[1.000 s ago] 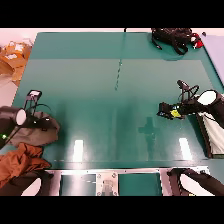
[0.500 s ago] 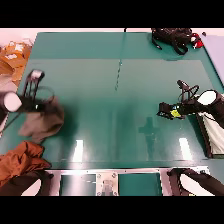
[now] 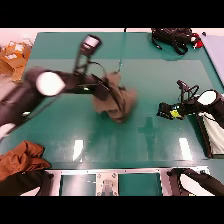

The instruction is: Fold the shirts.

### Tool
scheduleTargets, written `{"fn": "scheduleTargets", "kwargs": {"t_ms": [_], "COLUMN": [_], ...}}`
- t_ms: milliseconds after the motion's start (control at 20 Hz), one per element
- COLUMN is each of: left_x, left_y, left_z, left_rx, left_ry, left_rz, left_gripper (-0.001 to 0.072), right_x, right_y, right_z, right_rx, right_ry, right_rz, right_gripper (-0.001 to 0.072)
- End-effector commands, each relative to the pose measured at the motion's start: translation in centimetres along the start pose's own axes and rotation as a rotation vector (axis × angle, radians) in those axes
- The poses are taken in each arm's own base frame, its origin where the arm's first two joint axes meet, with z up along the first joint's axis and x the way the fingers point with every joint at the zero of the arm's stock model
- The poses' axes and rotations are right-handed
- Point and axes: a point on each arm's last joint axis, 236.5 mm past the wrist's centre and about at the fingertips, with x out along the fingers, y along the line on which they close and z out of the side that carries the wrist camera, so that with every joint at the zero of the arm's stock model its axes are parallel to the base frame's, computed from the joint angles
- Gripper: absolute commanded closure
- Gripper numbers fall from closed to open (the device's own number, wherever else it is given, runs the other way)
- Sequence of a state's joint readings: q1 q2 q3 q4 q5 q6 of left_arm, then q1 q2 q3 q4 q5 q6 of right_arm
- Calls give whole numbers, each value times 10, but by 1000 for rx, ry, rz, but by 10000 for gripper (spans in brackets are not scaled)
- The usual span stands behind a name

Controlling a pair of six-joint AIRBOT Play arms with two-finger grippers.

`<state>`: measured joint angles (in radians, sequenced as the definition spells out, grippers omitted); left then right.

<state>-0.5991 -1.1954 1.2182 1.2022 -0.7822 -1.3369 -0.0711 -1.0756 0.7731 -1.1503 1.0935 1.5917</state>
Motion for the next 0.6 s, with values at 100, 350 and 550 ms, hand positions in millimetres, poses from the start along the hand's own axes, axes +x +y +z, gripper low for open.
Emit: {"fn": "scheduleTargets", "kwargs": {"t_ms": [100, 350, 550], "left_x": [53, 0, 25], "left_y": [8, 88, 70], "left_z": [-69, -110, -155], "left_rx": [-149, -407, -569], "left_ry": [272, 456, 485], "left_rz": [-45, 50, -21], "left_gripper": [-8, -9, -8], "right_x": [-22, -49, 4], "right_y": [-2, -28, -31], "right_z": [18, 67, 74], "right_rx": [27, 79, 99], "right_ry": [-33, -131, -19], "right_rz": [11, 32, 105], "right_gripper": [343, 285, 286]}}
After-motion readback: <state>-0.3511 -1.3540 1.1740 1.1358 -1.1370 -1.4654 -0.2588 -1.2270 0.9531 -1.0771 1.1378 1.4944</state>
